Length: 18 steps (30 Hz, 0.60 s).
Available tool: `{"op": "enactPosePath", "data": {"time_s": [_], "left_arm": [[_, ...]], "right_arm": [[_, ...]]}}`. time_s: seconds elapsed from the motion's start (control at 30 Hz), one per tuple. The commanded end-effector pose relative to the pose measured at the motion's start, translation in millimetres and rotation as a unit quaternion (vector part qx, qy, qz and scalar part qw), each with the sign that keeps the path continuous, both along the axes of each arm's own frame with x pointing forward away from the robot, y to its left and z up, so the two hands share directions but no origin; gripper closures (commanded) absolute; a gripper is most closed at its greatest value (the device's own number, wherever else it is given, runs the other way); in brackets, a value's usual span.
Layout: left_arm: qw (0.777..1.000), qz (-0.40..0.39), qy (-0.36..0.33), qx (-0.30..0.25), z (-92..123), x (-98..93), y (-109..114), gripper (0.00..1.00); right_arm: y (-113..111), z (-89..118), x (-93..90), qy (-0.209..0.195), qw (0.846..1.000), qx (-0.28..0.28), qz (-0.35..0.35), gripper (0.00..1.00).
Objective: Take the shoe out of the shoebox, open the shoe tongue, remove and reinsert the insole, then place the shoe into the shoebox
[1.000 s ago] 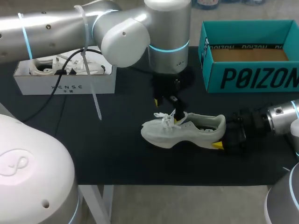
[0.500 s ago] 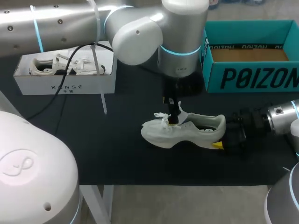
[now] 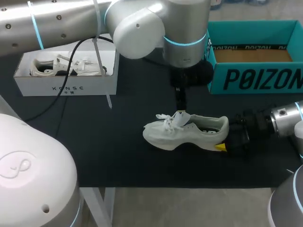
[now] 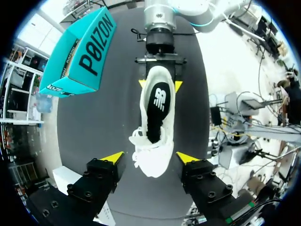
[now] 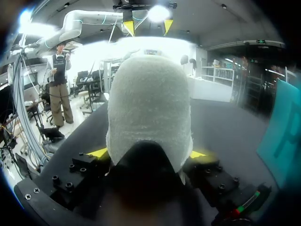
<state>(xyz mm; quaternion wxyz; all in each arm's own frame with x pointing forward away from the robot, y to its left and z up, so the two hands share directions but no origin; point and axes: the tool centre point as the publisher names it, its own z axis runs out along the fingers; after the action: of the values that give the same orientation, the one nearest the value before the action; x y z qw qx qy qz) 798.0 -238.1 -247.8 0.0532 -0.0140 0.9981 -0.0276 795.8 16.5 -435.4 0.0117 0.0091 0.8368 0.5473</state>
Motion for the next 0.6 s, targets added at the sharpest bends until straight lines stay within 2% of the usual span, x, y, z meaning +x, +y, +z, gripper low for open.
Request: {"op": "enactPosePath", "data": {"time_s": [0.03, 0.3, 0.6], "left_arm": [[1.000, -0.015, 0.001, 0.001, -8.1, 0.0, -18.1, 1.00], [0.998, -0.065, 0.006, 0.005, -32.6, -6.2, -66.6, 1.00], [0.997, -0.069, 0.027, 0.011, -68.3, -2.0, -86.2, 1.00]], "right_arm": [[3.2, -5.0, -0.2, 0.000, 1.000, -0.002, -0.001, 1.00], [3.2, -5.0, -0.2, 0.000, 1.000, -0.002, -0.001, 1.00], [3.2, -5.0, -0.2, 0.000, 1.000, -0.002, -0.001, 1.00]]}}
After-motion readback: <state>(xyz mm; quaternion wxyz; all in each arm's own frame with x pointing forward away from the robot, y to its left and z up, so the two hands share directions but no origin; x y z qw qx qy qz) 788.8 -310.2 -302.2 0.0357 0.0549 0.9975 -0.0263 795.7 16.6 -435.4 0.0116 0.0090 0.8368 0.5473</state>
